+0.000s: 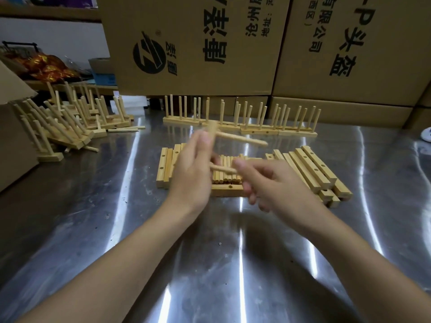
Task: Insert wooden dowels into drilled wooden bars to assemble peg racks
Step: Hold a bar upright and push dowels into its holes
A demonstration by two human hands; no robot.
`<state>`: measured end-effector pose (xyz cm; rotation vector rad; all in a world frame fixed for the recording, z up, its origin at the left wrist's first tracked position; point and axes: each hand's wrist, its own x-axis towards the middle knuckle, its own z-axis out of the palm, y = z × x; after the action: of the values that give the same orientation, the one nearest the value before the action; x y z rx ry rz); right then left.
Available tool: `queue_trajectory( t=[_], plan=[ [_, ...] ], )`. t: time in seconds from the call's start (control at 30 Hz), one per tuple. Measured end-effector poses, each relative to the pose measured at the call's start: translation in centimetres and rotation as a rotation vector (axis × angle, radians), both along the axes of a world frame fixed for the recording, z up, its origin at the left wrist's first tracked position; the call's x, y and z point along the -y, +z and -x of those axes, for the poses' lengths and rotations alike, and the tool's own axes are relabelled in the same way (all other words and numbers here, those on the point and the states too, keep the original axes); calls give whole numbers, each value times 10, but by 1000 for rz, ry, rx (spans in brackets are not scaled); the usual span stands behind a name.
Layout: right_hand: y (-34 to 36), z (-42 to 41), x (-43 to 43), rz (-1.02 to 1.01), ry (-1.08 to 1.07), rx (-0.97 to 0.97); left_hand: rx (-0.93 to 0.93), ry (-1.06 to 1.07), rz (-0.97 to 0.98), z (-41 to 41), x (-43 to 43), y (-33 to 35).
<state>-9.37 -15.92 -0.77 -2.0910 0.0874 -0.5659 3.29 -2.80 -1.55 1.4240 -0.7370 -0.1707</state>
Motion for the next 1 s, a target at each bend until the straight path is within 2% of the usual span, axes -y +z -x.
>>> queue_trajectory(
  t=[0.07,0.13,0.2,0.27,0.5,0.67,0.83,1.0],
  plan=[
    [-10,2,15,123,-219,65,-156,112,88,-11,-4,3],
    [-21,5,28,310,-430,65,-396,157,196,-22,-11,6],
    [-30,4,37,408,-526,-17,-589,138,298,-29,-16,8],
    [-35,1,41,486,-541,-104,-671,96,350,-31,-17,10],
    [-39,-5,36,612,-535,-108,-684,66,384,-32,-16,10],
    [-42,-7,35,630,-531,-179,-688,63,384,-34,-16,9],
    [-38,-9,23,662,-473,-56,-686,65,388,-33,-15,8],
    [-24,-26,4,886,-440,17,-680,54,381,-29,-12,7]
  ],
)
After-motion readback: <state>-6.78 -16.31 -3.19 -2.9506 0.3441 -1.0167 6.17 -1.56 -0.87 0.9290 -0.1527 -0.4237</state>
